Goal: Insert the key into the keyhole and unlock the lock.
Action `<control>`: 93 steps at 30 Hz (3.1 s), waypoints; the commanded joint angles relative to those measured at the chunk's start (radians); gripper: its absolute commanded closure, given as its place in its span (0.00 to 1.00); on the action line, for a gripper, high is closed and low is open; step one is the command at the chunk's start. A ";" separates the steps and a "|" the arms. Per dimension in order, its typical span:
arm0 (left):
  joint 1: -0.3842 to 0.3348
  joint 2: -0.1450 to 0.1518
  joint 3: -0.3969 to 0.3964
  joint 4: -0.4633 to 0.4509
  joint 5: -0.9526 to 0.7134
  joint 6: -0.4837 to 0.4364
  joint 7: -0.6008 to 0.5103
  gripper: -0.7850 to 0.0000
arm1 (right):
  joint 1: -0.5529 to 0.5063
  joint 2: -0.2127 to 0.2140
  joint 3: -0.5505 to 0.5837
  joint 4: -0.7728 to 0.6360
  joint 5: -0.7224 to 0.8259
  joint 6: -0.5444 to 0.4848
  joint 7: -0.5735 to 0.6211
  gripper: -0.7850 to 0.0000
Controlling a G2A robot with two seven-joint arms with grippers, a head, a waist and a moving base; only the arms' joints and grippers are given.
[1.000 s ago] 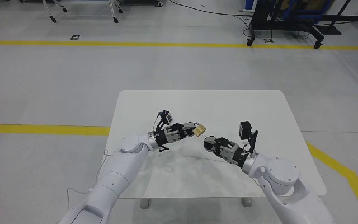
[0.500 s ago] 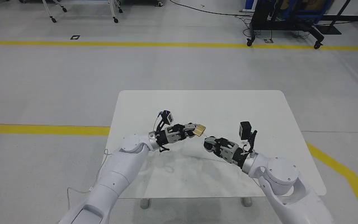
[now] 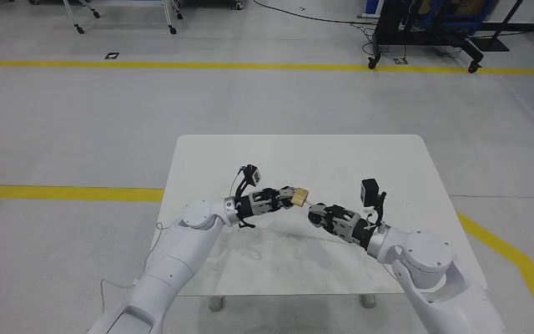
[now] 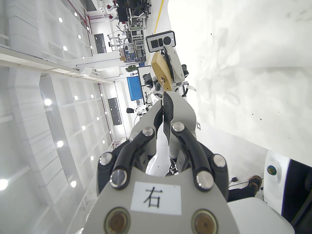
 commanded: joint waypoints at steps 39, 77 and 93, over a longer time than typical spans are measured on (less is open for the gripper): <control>0.052 0.029 -0.030 -0.122 0.046 0.098 -0.023 1.00 | 0.084 0.014 0.073 0.130 0.056 -0.101 0.123 1.00; 0.043 0.036 -0.014 -0.120 0.037 0.119 -0.007 1.00 | 0.122 0.004 -0.050 0.094 -0.071 -0.070 0.008 1.00; 0.030 0.024 -0.015 -0.065 -0.021 0.292 0.181 1.00 | -0.093 -0.012 -0.127 -0.076 -0.188 -0.109 -0.305 1.00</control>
